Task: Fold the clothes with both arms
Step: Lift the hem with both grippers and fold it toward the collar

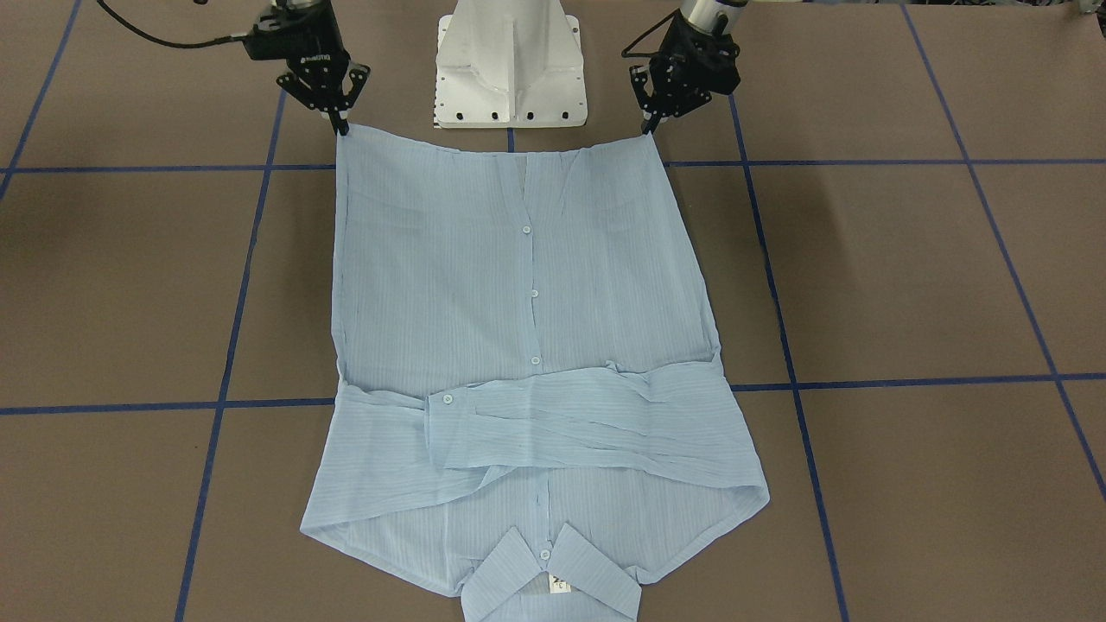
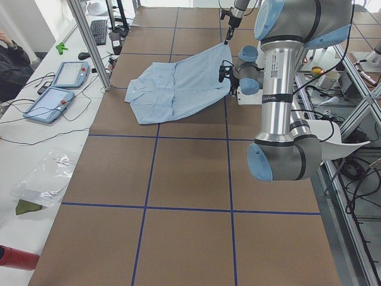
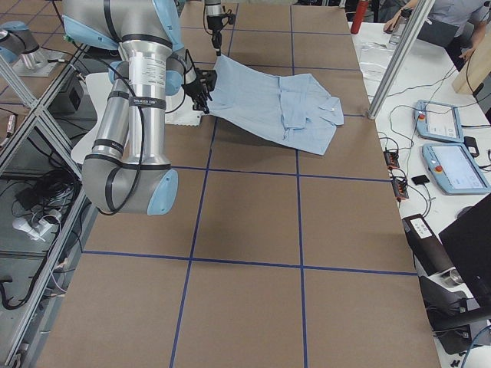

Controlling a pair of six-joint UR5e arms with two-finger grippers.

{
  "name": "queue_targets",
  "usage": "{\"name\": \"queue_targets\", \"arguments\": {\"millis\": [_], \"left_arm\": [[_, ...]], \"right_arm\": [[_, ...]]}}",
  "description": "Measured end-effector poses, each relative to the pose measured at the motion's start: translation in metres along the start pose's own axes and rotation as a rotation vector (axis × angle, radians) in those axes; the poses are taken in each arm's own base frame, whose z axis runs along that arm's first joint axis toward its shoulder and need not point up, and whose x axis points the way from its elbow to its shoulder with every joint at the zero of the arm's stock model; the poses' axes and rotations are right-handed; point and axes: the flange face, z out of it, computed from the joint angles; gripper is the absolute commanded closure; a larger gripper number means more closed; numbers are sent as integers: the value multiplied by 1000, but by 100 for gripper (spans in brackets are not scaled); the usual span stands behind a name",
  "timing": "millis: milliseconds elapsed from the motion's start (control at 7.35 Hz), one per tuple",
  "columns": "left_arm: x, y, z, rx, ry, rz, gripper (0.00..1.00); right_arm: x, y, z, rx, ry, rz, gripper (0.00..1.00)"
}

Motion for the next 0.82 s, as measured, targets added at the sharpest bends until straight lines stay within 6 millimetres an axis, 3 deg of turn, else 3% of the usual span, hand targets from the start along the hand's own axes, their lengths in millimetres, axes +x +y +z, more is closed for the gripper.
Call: {"name": "queue_targets", "arguments": {"millis": [136, 272, 408, 544, 816], "left_arm": [[9, 1, -45, -35, 8, -5, 100], [14, -5, -71, -48, 3, -16, 100], [22, -17, -77, -36, -10, -13, 100], [31, -39, -67, -2, -32, 4, 100], [35, -114, -45, 118, -117, 46, 100]], "right_arm": [[1, -13, -27, -23, -7, 24, 100], [0, -27, -40, -25, -4, 54, 100], [-5, -41, -42, -10, 7, 81, 100], [-17, -57, -35, 24, 18, 107, 100], [-50, -107, -12, 122, 47, 118, 100]]}}
